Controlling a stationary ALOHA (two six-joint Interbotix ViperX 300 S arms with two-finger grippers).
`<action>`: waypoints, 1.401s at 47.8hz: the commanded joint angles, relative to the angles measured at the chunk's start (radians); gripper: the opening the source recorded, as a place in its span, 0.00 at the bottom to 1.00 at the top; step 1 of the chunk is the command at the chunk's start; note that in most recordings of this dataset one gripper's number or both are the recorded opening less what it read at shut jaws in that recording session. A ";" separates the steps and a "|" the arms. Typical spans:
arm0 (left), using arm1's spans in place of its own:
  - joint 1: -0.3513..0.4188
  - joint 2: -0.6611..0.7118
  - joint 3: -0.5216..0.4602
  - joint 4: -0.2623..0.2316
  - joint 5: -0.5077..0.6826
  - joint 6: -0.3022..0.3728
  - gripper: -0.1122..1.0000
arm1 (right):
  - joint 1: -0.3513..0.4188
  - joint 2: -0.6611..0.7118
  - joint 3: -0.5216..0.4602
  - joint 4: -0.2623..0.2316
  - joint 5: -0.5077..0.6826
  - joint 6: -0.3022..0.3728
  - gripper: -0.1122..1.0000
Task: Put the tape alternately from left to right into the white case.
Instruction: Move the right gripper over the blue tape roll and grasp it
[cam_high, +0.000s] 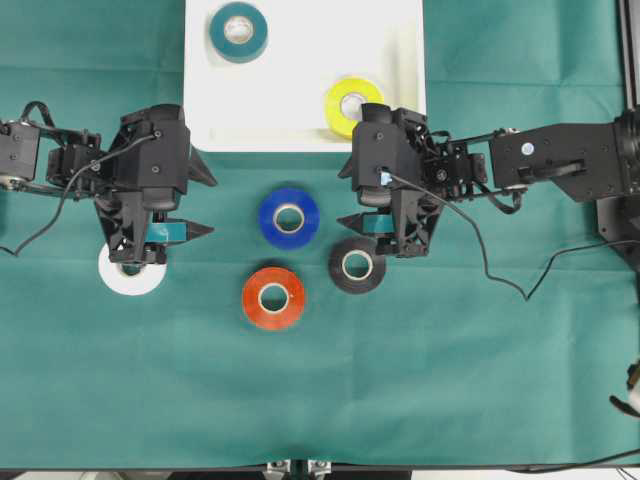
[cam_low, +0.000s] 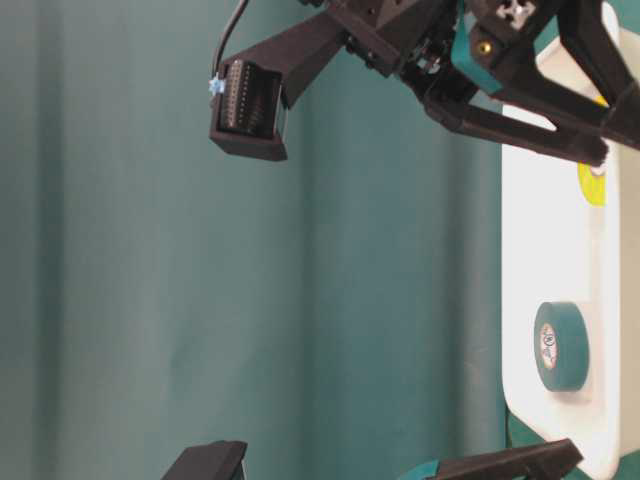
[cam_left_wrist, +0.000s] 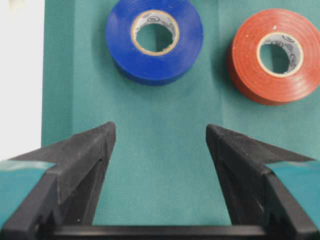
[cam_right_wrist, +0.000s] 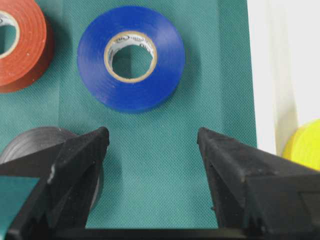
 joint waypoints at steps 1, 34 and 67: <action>-0.003 -0.011 -0.009 -0.002 -0.005 0.000 0.94 | 0.011 0.000 -0.032 -0.002 -0.009 -0.002 0.78; -0.003 -0.011 -0.014 -0.002 -0.003 0.000 0.94 | 0.101 0.071 -0.126 -0.221 0.058 -0.029 0.78; -0.003 -0.011 -0.017 -0.002 -0.005 -0.002 0.94 | 0.103 0.201 -0.258 -0.285 0.181 -0.034 0.78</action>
